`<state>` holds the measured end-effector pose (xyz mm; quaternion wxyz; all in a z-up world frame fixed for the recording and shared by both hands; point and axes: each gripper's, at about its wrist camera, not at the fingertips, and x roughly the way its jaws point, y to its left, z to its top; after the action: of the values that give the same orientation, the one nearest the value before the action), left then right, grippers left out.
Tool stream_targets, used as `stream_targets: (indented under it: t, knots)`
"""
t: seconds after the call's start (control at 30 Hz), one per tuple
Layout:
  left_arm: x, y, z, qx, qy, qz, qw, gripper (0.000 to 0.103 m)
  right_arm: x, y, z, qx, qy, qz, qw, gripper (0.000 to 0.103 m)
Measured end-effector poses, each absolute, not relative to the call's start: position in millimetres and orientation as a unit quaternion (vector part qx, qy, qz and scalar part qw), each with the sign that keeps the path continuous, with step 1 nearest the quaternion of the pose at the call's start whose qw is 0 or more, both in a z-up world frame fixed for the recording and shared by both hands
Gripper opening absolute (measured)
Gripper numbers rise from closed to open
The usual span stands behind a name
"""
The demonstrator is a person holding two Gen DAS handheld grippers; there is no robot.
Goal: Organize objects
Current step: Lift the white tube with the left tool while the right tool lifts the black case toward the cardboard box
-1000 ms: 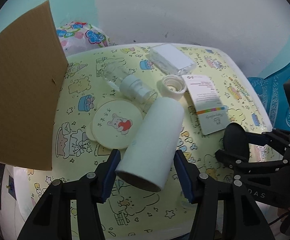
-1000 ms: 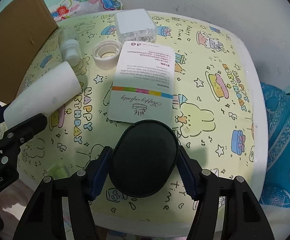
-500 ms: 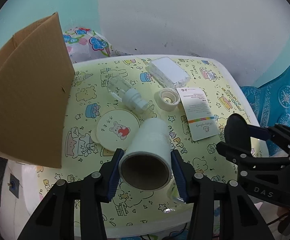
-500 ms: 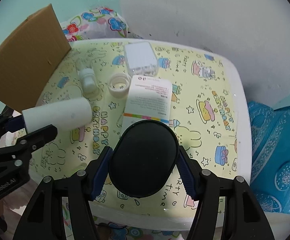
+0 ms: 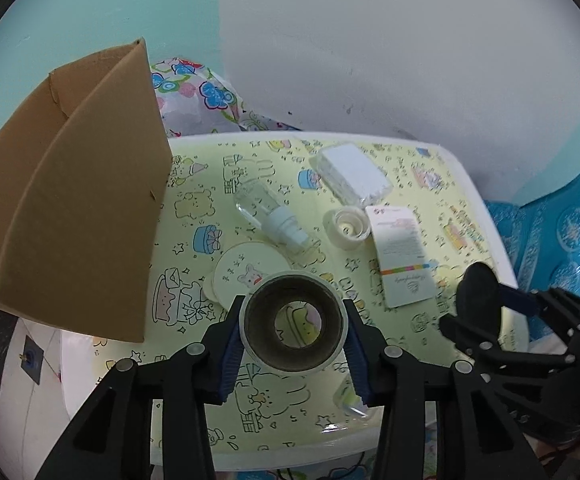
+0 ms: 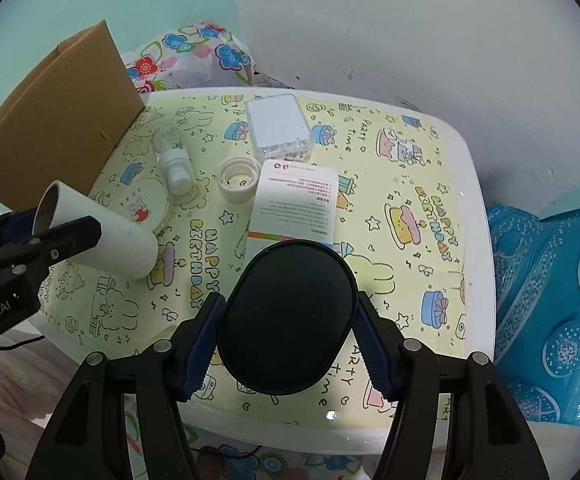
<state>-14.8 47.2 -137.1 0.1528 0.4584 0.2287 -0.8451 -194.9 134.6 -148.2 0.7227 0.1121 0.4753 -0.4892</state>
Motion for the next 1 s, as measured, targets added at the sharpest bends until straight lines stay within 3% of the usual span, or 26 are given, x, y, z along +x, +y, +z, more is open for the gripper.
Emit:
stream_targets:
  t: [0.57,1.0]
  knots:
    - [30.2,-8.7,-46.4,0.424,0.256,-0.832,0.248,0.046,-120.7,154.3,-83.1,0.088,0.467,-0.412,0.777,0.066]
    - [45.1,-55.3,-3.3,0.389,0.255,-0.845,0.264,0.046,-42.9,169.8,-31.0,0.027,0.447,-0.395,0.802,0.066]
